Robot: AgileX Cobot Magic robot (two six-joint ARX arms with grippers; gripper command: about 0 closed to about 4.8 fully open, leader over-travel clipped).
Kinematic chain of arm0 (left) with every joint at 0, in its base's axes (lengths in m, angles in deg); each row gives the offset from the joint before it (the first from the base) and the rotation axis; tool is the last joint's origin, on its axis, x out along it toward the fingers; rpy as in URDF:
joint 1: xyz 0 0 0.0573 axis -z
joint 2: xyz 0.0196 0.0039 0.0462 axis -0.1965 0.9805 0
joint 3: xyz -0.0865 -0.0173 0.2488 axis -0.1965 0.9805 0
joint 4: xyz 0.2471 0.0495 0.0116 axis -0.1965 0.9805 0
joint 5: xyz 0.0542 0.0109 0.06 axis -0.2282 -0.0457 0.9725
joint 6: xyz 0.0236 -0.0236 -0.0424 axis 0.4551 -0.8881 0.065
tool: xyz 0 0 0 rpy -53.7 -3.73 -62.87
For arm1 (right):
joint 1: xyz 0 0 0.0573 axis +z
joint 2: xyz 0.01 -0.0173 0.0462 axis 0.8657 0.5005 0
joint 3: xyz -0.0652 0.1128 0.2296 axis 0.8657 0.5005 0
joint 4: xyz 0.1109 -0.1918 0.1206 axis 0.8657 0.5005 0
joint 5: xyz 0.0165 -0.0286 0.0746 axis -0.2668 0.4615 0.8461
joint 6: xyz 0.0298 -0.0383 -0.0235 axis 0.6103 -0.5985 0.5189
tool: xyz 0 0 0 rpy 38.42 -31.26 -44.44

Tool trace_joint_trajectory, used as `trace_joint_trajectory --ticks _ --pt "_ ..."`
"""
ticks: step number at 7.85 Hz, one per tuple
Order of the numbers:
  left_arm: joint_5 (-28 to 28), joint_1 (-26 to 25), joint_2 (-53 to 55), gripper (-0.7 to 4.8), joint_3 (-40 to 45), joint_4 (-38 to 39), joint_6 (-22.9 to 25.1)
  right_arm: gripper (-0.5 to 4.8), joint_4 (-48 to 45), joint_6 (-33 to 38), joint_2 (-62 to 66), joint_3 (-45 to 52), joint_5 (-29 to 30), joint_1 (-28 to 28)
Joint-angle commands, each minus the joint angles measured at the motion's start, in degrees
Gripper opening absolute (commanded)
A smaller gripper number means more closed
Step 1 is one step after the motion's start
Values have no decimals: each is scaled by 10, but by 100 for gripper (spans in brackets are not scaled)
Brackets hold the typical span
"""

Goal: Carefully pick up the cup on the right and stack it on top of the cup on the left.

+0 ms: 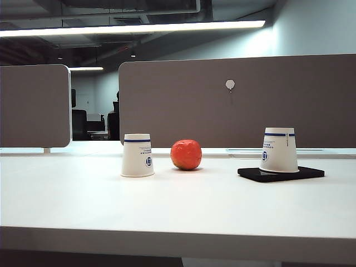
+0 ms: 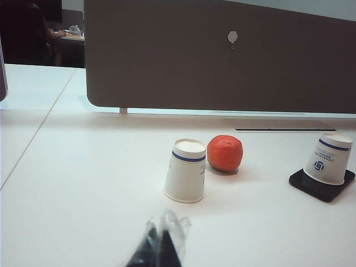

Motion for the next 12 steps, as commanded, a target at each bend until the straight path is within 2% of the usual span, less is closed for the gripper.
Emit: trace_joint_trajectory --ticks 1,5,8,9,11,12 --pt "-1 0 0 -5 -1 -3 0 0 -5 -1 0 1 0 0" --pt "-1 0 0 -5 -1 -3 0 0 -5 -1 0 1 0 0" --pt "-121 0 0 -5 -2 -23 -3 0 -13 3 0 1 0 0" --pt "-238 0 0 -5 -2 -51 -28 0 -36 3 0 1 0 0" --pt "-260 0 0 -5 -2 -64 -28 0 -51 3 0 1 0 0" --pt "-317 0 0 -5 -2 -111 -39 0 -115 3 0 1 0 0"
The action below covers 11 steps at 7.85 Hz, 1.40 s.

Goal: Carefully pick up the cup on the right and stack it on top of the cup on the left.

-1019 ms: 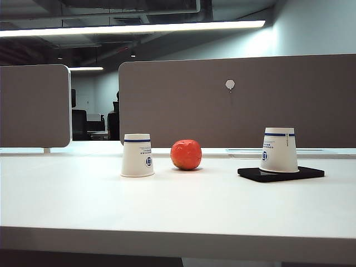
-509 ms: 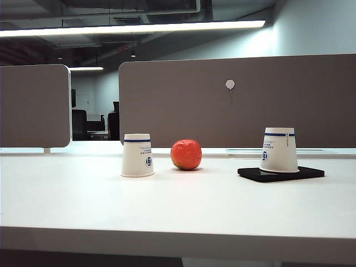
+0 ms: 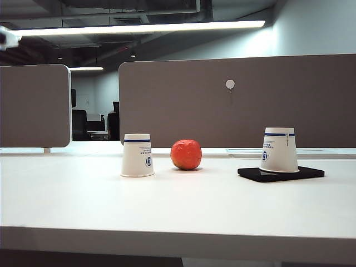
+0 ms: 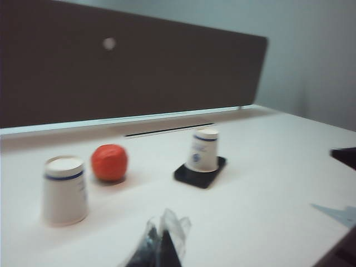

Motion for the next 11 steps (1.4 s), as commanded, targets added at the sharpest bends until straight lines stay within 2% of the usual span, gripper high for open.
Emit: trace_joint_trajectory --ticks 1,4,5,6,7,8,9,10,11 --pt "-105 0 0 -5 -2 -82 -16 0 -123 2 0 -1 0 0" --pt "-119 0 0 -5 -2 -83 -30 3 -188 2 0 -10 0 0" --pt "-126 0 0 -5 -2 -83 -35 74 21 -70 24 -320 -33 0" --pt "-125 0 0 -5 -2 -83 -42 98 73 -104 98 -416 -33 0" --pt "-125 0 0 -5 -2 -83 -42 105 84 -104 116 -434 -33 0" --pt "-102 0 0 -5 -2 -85 -55 248 183 -104 444 -642 0 0" --pt "-101 0 0 -5 -2 -85 -55 268 176 -104 465 -642 0 0" --pt "-100 0 0 -5 -2 -85 -55 320 152 -57 638 -641 2 -1" --pt "-100 0 0 -5 -2 -85 -55 320 151 -48 651 -641 2 -2"
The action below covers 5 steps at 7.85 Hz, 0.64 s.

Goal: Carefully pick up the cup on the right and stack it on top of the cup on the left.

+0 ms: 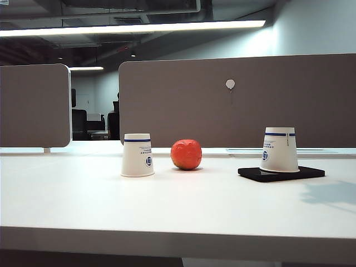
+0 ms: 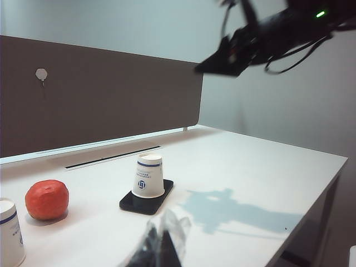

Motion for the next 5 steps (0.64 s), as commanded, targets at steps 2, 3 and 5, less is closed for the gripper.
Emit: trace_joint_trajectory --ticks 2,3,5 --pt "0 0 0 -5 -2 -6 -1 329 -195 173 69 70 131 -72" --pt "0 0 0 -5 -2 -6 0 329 -231 182 69 125 202 -140" --pt "1 0 0 -5 -2 -6 0 479 -356 120 77 256 243 -154"
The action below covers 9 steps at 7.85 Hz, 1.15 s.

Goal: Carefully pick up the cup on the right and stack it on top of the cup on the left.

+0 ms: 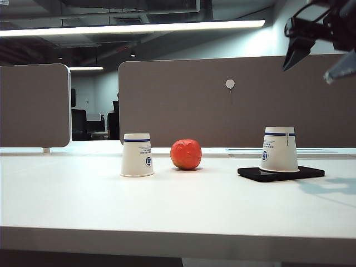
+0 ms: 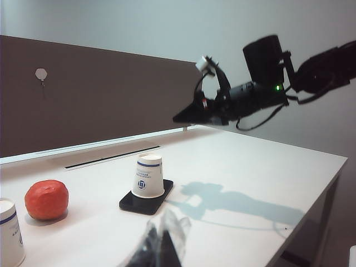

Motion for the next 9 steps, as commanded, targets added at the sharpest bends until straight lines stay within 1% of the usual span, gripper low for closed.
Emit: trace_joint_trajectory --ticks 1,2,4,5,6,7,9 --pt "0 0 0 -5 -2 -6 0 479 -120 -88 13 87 14 3" --pt "0 0 0 -5 -2 -6 0 479 -136 -114 31 91 30 3" --pt "0 0 0 -5 -2 -6 0 479 -183 -125 86 91 54 3" --pt "0 0 0 -5 -2 -6 0 479 -194 -125 95 91 53 3" --pt "0 0 0 -5 -2 -6 0 479 -268 -127 135 91 55 3" --pt "5 0 0 -5 -2 -6 0 479 -284 -136 141 91 55 3" --pt "15 0 0 -5 -2 -6 0 479 -313 -182 151 91 53 3"
